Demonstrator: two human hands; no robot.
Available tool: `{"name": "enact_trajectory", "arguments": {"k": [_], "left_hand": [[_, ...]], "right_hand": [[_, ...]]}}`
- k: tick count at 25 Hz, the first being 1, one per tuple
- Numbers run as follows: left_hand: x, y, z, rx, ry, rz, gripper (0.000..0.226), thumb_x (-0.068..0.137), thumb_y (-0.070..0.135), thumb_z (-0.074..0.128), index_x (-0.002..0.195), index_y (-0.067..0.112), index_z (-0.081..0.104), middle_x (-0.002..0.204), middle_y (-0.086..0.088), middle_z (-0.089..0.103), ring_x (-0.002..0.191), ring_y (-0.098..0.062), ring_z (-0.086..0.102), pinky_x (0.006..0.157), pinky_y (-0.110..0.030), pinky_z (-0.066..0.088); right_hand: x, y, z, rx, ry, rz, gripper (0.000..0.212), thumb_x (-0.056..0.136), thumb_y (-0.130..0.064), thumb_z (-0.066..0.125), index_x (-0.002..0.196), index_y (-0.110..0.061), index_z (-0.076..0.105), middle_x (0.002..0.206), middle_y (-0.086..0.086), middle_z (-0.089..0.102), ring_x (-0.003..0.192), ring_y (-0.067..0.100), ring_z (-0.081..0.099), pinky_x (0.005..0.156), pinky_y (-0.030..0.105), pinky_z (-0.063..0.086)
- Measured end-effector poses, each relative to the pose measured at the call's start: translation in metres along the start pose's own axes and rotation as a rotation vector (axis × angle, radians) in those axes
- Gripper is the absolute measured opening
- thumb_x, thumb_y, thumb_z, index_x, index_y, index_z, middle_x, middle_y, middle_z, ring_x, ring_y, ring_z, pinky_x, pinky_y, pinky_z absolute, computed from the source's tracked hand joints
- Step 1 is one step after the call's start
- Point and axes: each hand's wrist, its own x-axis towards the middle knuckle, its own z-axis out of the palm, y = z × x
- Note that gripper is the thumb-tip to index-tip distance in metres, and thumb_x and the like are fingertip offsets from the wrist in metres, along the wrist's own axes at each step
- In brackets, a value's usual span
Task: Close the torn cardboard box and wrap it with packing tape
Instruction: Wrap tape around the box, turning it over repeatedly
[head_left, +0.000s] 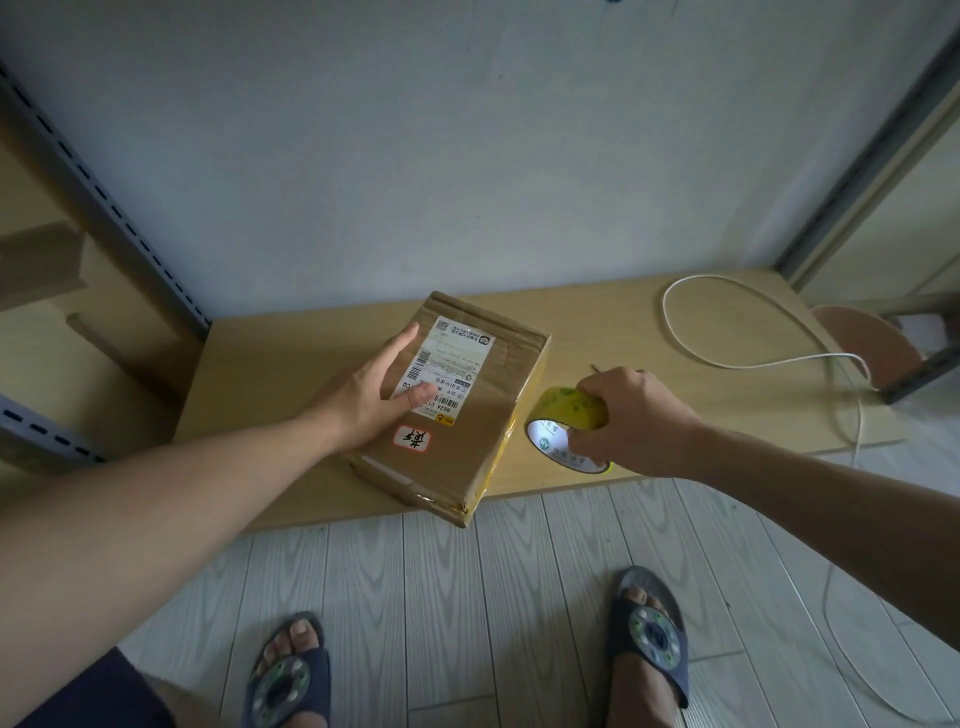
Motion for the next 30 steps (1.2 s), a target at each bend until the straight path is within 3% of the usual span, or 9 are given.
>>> {"name": "enact_trajectory", "arguments": {"k": [3,7,9,14,17,20,23,26,30], "left_hand": [[-0.001,-0.001,0.002,0.017,0.000,0.022,0.099,0.071,0.093,0.039,0.156,0.053,0.006,0.163,0.014,0.028,0.145,-0.022,0.040,0.109,-0.033,0.041],[0.000,-0.003,0.003,0.161,0.048,-0.007,0.094,0.072,0.096,0.028,0.153,0.059,0.000,0.147,0.001,0.056,0.105,-0.029,0.069,0.086,-0.040,0.056],[-0.002,-0.003,0.006,0.198,0.096,0.012,0.093,0.076,0.094,0.030,0.156,0.053,0.006,0.141,-0.003,0.061,0.105,-0.029,0.068,0.085,-0.039,0.056],[-0.006,0.020,0.000,0.371,0.207,0.087,0.101,0.076,0.086,0.026,0.156,0.025,0.034,0.167,-0.011,0.010,0.148,-0.036,0.026,0.114,-0.058,0.035],[-0.017,0.062,0.016,0.453,-0.015,-0.067,0.119,0.059,0.100,0.039,0.157,0.047,-0.005,0.161,-0.006,-0.036,0.150,-0.048,-0.016,0.110,-0.078,0.013],[-0.021,0.095,0.041,0.484,-0.209,-0.264,0.137,0.058,0.088,0.067,0.145,0.053,-0.032,0.147,-0.009,-0.054,0.136,-0.057,-0.038,0.105,-0.085,0.007],[-0.013,0.096,0.033,0.443,-0.225,-0.301,0.129,0.067,0.069,0.073,0.145,0.056,-0.029,0.155,-0.008,-0.046,0.140,-0.058,-0.031,0.104,-0.085,0.016],[-0.003,0.081,0.008,0.358,-0.279,-0.264,0.121,0.067,0.070,0.066,0.144,0.060,-0.028,0.158,-0.006,-0.041,0.147,-0.055,-0.015,0.114,-0.071,0.022],[0.007,0.045,-0.053,0.143,-0.381,-0.131,0.126,0.058,0.076,0.063,0.157,0.047,-0.011,0.170,0.000,0.002,0.155,-0.022,0.011,0.124,-0.043,0.018]], "right_hand": [[0.001,0.007,0.007,-0.013,-0.015,0.002,0.026,0.073,-0.019,0.072,0.060,-0.023,0.050,0.058,-0.007,0.047,0.052,0.009,0.042,0.046,0.021,0.031],[0.002,0.018,0.018,0.008,-0.004,-0.031,0.032,0.072,-0.024,0.074,0.057,-0.022,0.045,0.053,-0.007,0.042,0.049,0.009,0.036,0.043,0.015,0.028],[0.005,0.024,0.023,0.041,0.010,-0.043,0.033,0.071,-0.033,0.073,0.057,-0.021,0.046,0.052,-0.008,0.042,0.050,0.010,0.037,0.048,0.020,0.032],[0.012,0.035,0.044,0.028,-0.019,-0.086,0.032,0.077,-0.038,0.078,0.065,-0.026,0.051,0.058,-0.010,0.051,0.051,0.007,0.042,0.048,0.017,0.032],[0.020,0.037,0.053,0.032,-0.030,-0.074,0.026,0.078,-0.038,0.077,0.073,-0.023,0.057,0.066,-0.006,0.057,0.055,0.008,0.047,0.049,0.019,0.035],[0.022,0.038,0.055,0.049,-0.037,-0.080,0.025,0.078,-0.036,0.077,0.072,-0.023,0.056,0.067,-0.005,0.059,0.056,0.009,0.050,0.052,0.022,0.038],[0.022,0.031,0.053,0.121,0.003,-0.077,0.029,0.077,-0.035,0.079,0.067,-0.028,0.053,0.060,-0.006,0.056,0.051,0.007,0.047,0.048,0.024,0.037],[0.024,0.010,0.041,0.133,0.092,-0.103,0.039,0.078,-0.039,0.078,0.064,-0.030,0.043,0.057,-0.009,0.049,0.049,0.007,0.042,0.047,0.019,0.032],[0.039,-0.037,0.019,0.203,0.225,-0.173,0.044,0.075,-0.056,0.073,0.067,-0.024,0.044,0.058,-0.008,0.047,0.051,0.011,0.038,0.045,0.020,0.032]]}}
